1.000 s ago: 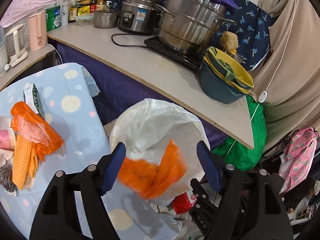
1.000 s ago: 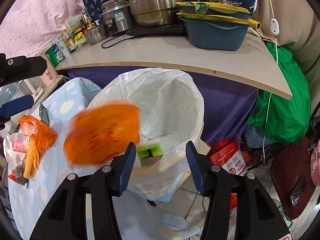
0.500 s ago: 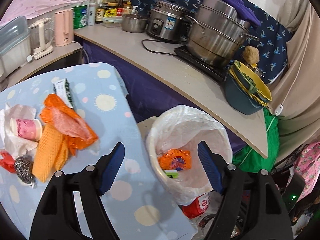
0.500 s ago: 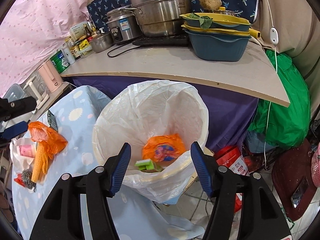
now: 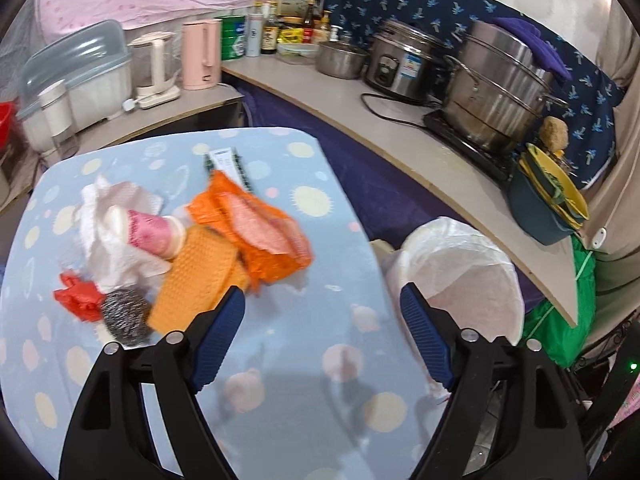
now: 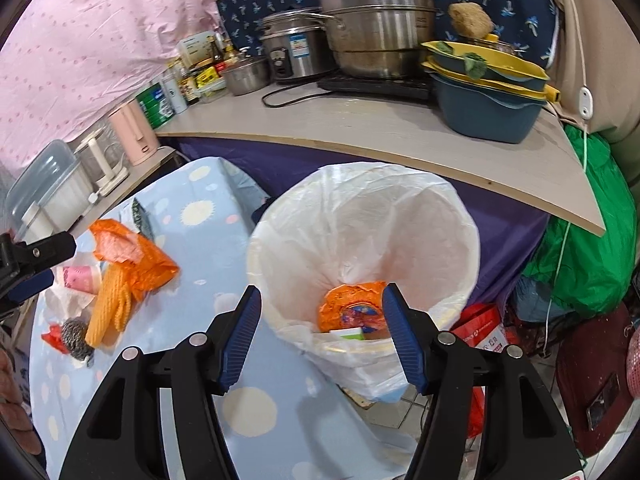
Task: Collect trash
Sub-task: 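Move both open grippers back over the trash on the table, then grasp the steel wool scrubber with the left gripper while the right gripper grasps the thin orange bag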
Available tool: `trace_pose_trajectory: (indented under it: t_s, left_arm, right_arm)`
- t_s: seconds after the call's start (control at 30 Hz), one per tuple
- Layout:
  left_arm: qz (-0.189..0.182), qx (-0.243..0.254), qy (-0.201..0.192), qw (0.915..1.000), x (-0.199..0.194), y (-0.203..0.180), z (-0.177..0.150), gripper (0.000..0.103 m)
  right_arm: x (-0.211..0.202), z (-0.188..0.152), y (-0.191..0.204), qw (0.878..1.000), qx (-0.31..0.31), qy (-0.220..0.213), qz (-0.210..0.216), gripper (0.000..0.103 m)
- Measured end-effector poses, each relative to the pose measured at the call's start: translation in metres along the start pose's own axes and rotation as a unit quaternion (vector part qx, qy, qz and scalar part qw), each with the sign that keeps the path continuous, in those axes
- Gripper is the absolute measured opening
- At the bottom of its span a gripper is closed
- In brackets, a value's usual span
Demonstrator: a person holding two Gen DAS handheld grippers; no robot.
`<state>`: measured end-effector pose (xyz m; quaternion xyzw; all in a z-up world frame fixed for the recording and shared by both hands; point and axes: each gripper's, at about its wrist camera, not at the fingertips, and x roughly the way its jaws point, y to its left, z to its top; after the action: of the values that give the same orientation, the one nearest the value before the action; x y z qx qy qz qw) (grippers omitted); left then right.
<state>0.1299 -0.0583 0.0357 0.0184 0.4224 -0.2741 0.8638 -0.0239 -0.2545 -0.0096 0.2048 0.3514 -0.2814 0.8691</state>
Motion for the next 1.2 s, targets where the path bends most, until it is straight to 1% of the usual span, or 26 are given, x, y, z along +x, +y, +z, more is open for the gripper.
trace_pose_trajectory:
  t_s: [0.2, 0.33, 0.53, 0.7, 0.77, 0.83, 1.03, 1.2]
  left_arm:
    - [0.044, -0.03, 0.003, 0.9986, -0.003, 0.047, -0.014, 0.08]
    - [0.078, -0.048, 0.006, 0.9957, -0.004, 0.077, -0.024, 0.082]
    - [0.107, -0.083, 0.019, 0.9906, -0.002, 0.122, -0.038, 0.085]
    - [0.12, -0.105, 0.029, 0.9868, 0.004, 0.145, -0.045, 0.087]
    - [0.122, -0.112, 0.033, 0.9856, 0.006, 0.153, -0.047, 0.087]
    - [0.125, -0.119, 0.035, 0.9843, 0.01, 0.161, -0.047, 0.088]
    - [0.129, -0.131, 0.043, 0.982, 0.024, 0.176, -0.047, 0.091]
    - [0.13, -0.14, 0.058, 0.9799, 0.041, 0.184, -0.045, 0.091]
  right_arm:
    - [0.003, -0.005, 0.035, 0.999, -0.028, 0.007, 0.019, 0.061]
    - [0.008, -0.009, 0.059, 0.998, -0.046, 0.014, 0.032, 0.061]
    - [0.017, -0.015, 0.095, 0.996, -0.072, 0.025, 0.049, 0.061]
    - [0.027, -0.015, 0.122, 0.993, -0.094, 0.027, 0.063, 0.062]
    - [0.031, -0.012, 0.131, 0.992, -0.1, 0.026, 0.069, 0.066]
    - [0.037, -0.01, 0.139, 0.991, -0.107, 0.025, 0.072, 0.067]
    - [0.062, -0.003, 0.161, 0.989, -0.117, 0.033, 0.086, 0.07]
    - [0.085, 0.005, 0.176, 0.988, -0.122, 0.04, 0.09, 0.071]
